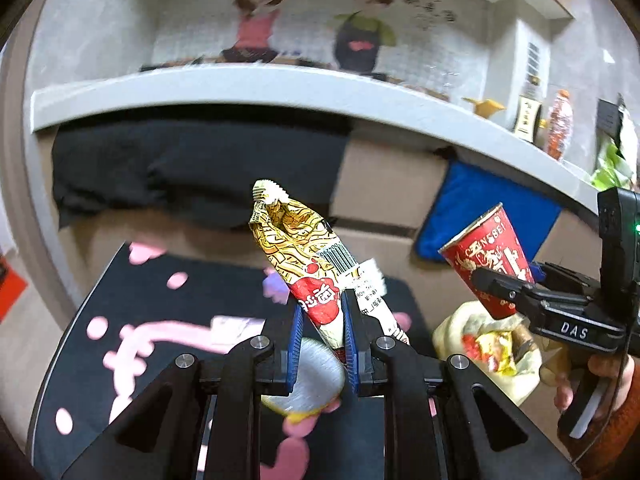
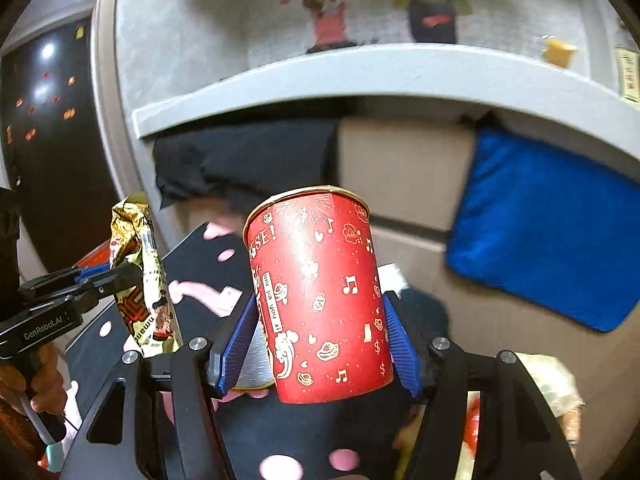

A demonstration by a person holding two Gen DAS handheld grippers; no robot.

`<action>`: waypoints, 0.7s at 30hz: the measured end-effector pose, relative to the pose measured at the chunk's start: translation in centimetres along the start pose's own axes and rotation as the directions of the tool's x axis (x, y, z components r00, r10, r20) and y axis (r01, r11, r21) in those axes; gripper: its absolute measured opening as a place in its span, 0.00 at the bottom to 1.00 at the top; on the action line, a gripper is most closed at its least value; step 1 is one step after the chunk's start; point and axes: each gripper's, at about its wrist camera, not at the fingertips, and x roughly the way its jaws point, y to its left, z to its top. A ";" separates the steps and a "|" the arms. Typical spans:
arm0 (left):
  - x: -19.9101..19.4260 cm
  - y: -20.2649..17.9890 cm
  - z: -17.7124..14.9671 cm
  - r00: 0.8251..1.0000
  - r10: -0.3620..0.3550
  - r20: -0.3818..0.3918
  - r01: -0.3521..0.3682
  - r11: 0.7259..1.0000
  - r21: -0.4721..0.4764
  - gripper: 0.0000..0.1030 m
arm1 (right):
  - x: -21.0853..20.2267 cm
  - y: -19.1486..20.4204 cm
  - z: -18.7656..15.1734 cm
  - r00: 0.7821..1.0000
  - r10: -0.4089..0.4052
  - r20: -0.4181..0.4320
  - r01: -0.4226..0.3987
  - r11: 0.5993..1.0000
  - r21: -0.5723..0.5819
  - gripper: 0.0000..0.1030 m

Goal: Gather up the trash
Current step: 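Carry the stick wrapper and red cup over the bin with both tools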

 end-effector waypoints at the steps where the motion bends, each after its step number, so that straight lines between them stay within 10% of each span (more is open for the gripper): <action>1: 0.1 -0.5 0.2 1.000 -0.004 0.005 0.004 1.000 0.007 0.19 | -0.8 -0.8 0.0 1.000 -0.010 0.015 0.010 1.000 0.007 0.57; 21: 4.6 -14.3 0.6 0.973 -0.221 -0.066 0.228 0.966 0.126 0.19 | -9.3 -10.6 -2.8 0.959 -0.255 0.123 0.242 0.964 0.107 0.57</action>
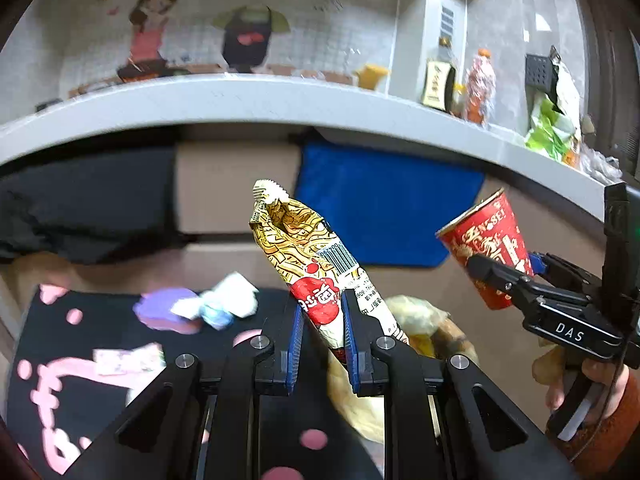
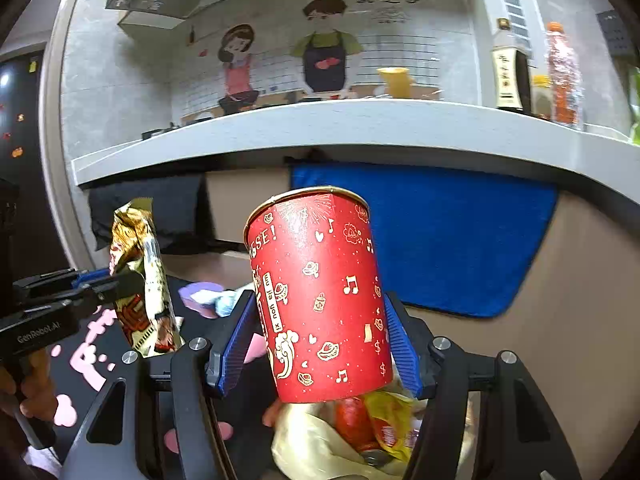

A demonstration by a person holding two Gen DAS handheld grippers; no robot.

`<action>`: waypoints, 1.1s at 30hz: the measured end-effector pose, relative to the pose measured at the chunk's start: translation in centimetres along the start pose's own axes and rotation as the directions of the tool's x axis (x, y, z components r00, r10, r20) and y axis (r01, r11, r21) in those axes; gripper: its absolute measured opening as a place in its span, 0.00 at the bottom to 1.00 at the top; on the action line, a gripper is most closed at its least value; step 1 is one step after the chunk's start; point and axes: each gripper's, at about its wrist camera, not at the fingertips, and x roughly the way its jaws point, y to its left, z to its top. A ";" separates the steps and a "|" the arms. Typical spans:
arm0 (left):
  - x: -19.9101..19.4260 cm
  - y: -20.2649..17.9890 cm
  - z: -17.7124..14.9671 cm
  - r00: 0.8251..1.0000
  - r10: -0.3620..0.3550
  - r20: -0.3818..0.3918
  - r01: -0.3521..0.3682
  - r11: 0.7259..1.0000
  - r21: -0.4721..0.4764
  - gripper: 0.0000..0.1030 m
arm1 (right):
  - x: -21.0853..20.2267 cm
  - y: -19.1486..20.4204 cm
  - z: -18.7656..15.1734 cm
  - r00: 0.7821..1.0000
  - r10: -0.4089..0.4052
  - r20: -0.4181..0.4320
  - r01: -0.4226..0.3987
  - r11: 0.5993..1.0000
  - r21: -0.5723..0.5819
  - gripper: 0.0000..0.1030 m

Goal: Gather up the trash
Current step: 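Carry the stick wrapper and red cup over the bin with both tools, then open both tools to drop the stick wrapper and cup into the bin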

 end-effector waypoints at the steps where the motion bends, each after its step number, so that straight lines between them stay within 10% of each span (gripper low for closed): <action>1: 0.5 -0.3 -0.1 1.000 -0.012 -0.012 0.012 1.000 -0.003 0.19 | -0.2 -0.6 -0.3 1.000 -0.006 0.000 0.006 1.000 0.009 0.57; 33: 12.1 -8.9 -4.7 0.972 -0.104 -0.210 0.114 0.993 0.037 0.19 | 1.4 -12.2 -7.8 0.984 -0.113 -0.139 0.135 0.978 0.162 0.58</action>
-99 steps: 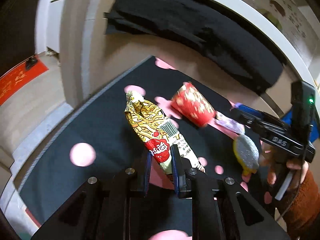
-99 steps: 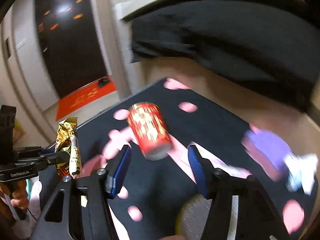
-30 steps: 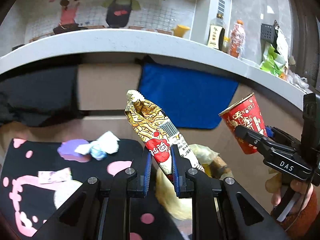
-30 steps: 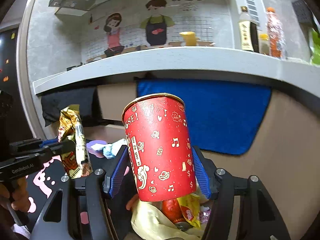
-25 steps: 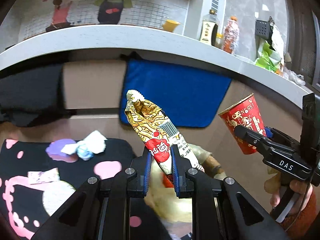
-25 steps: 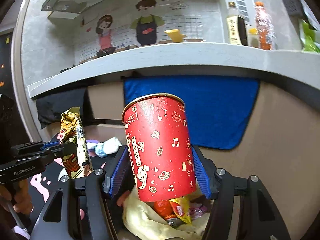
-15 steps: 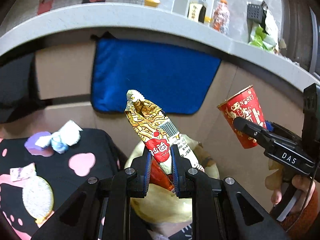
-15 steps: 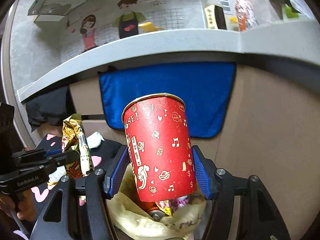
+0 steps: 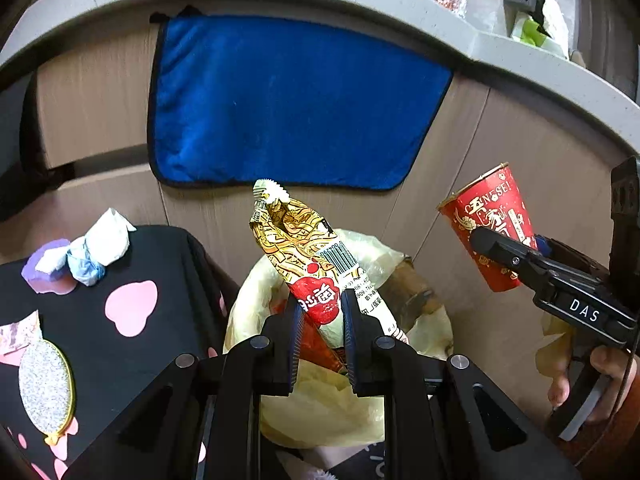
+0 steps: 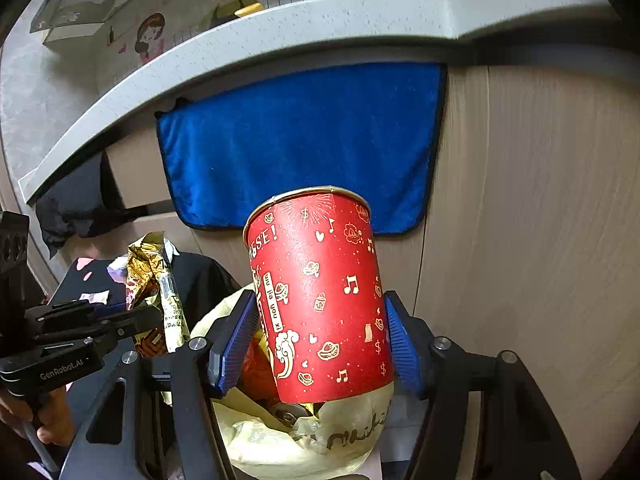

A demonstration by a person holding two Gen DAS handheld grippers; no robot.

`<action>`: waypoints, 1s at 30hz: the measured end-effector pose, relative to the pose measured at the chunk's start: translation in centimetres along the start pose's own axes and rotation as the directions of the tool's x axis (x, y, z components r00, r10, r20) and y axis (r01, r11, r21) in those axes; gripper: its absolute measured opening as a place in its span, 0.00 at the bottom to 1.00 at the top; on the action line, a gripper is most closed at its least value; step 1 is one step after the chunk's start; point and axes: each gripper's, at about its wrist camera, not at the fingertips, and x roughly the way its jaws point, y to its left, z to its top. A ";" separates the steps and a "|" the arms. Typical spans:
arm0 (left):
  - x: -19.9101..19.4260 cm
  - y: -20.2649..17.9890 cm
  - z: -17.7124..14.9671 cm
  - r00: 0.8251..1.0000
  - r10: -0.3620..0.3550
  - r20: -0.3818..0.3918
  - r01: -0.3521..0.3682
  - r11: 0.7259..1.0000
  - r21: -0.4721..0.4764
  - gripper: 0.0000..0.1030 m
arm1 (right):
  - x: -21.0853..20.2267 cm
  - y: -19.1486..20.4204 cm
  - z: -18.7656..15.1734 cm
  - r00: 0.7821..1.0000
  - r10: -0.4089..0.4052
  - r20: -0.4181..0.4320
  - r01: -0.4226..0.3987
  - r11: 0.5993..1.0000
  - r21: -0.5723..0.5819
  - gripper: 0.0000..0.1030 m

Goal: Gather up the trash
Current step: 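Open both tools to drop the stick wrapper and cup into the bin, then move both tools back over the table toward the remaining trash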

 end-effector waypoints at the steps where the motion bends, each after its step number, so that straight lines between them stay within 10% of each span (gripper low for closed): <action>1: 0.3 0.0 -0.1 1.000 -0.001 -0.007 0.001 1.000 -0.001 0.19 | 0.2 0.0 0.0 1.000 0.001 -0.004 -0.001 1.000 0.001 0.58; 13: 4.3 0.9 0.0 0.994 -0.089 -0.061 0.086 0.995 -0.046 0.19 | 2.0 -0.1 -0.5 0.999 -0.018 -0.039 0.018 1.000 0.000 0.58; 18: 5.3 2.1 -0.1 0.983 -0.162 -0.082 0.151 0.980 -0.131 0.48 | 2.2 -0.3 -0.4 0.999 -0.029 -0.045 0.029 1.000 0.006 0.58; 30: -0.8 8.5 -2.1 0.999 0.022 -0.037 -0.029 0.982 -0.188 0.48 | 3.9 1.8 -0.6 0.997 0.013 -0.077 -0.015 1.000 -0.014 0.61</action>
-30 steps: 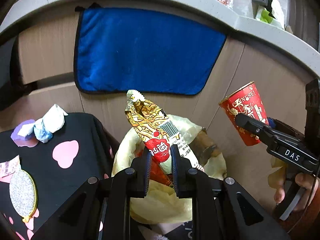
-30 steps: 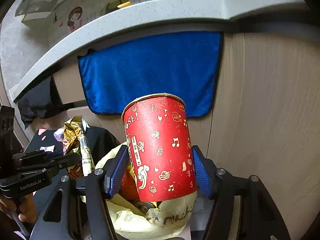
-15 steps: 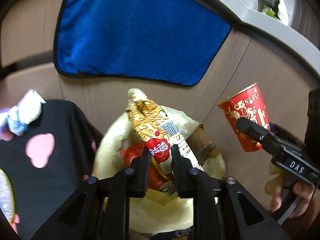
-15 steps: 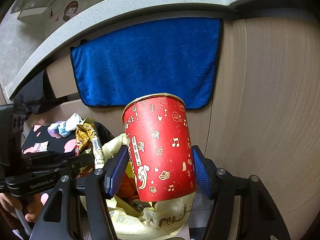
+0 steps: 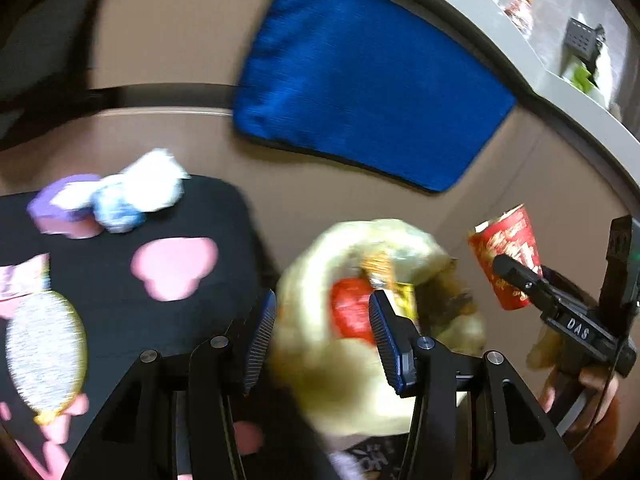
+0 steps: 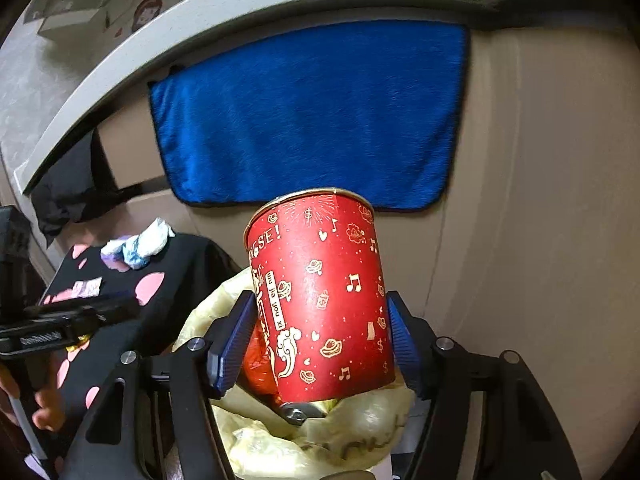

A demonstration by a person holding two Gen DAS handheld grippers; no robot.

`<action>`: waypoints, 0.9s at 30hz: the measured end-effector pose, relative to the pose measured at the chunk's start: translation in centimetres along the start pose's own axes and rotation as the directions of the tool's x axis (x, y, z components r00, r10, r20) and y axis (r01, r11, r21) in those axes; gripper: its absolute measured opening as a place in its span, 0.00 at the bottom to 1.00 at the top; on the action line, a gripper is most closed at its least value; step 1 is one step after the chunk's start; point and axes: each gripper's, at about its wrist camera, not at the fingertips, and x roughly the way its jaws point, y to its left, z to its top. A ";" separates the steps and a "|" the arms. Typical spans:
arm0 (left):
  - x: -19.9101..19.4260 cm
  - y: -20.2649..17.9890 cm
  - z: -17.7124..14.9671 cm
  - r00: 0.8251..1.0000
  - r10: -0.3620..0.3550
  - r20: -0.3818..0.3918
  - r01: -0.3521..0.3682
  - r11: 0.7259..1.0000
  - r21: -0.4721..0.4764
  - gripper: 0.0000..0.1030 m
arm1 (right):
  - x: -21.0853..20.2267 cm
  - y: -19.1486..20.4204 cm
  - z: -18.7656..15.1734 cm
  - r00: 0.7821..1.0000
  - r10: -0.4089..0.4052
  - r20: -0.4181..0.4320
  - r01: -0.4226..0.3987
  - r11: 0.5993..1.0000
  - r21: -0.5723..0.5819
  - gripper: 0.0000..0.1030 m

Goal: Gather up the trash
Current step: 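Move both tools back over the table toward the remaining trash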

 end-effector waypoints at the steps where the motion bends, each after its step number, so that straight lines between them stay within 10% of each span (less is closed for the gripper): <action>1: -0.4 0.8 -0.2 1.000 0.023 0.007 -0.023 1.000 0.000 0.48 | 0.5 0.4 0.0 1.000 0.000 -0.014 0.000 1.000 -0.007 0.64; 15: -7.7 16.6 -4.2 0.956 0.289 0.054 -0.267 0.930 -0.254 0.48 | 1.3 7.6 1.1 0.999 0.049 -0.023 -0.051 0.994 -0.101 0.59; 27: -9.6 22.6 -4.4 0.970 0.230 0.081 -0.192 0.926 -0.325 0.48 | 5.1 18.1 2.3 0.981 0.176 -0.082 -0.189 0.961 -0.199 0.56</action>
